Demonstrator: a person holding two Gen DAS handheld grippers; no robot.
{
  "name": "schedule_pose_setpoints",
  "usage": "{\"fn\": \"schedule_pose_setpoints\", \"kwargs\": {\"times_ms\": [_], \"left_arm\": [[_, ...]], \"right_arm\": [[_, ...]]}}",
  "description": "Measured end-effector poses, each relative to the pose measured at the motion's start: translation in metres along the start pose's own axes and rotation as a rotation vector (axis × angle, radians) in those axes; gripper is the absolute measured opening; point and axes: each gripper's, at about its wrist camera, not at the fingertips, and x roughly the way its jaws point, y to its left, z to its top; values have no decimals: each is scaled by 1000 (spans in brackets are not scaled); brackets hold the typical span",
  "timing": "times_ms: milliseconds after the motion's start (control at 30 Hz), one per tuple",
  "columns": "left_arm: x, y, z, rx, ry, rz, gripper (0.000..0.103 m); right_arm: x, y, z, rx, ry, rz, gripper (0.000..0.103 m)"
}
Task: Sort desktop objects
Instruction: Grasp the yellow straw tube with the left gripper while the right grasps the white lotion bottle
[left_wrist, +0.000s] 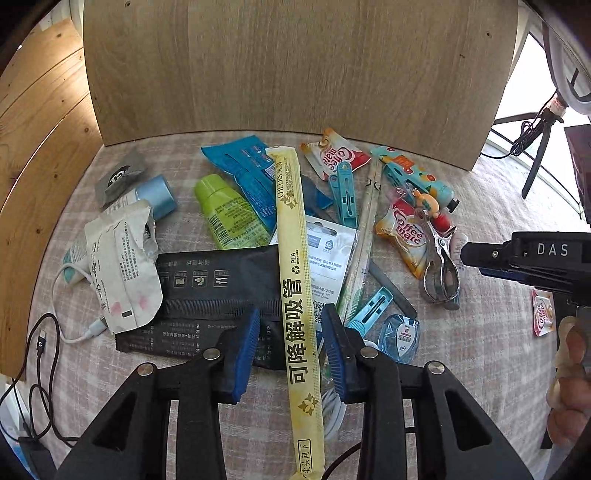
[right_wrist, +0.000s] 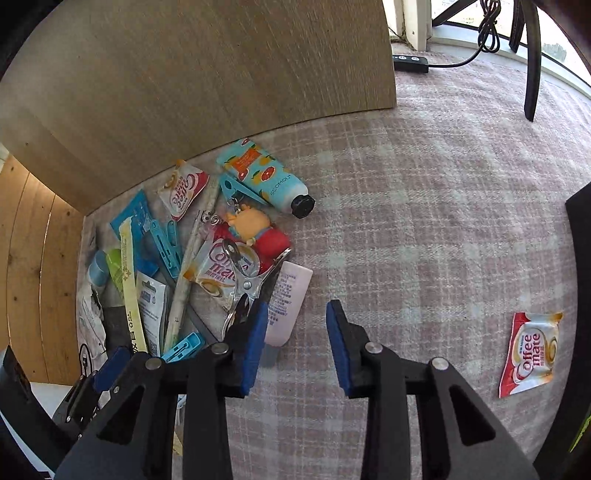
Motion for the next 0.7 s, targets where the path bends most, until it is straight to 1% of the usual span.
{"fn": "schedule_pose_setpoints", "kwargs": {"times_ms": [100,200,300,367,467,567,700], "left_arm": [[2,2,1,-1,4,3,32],[9,5,5,-5,8,3,32],[10,4,6,-5,7,9,31],[11,3,5,-1,12,4,19],[10,7,2,-19,17,-30,12],[7,12,1,-46,25,-82,10],[-3,12,-4,-63,23,-115,10]], "right_arm": [[7,5,0,-9,15,-11,32],[16,9,0,-21,37,-28,29],[19,20,0,-63,22,-73,27],[19,23,-2,-83,34,-80,21],[16,21,-5,-96,47,-72,20],[11,14,-11,-99,53,-70,20],[1,0,-20,-91,53,-51,20]]}}
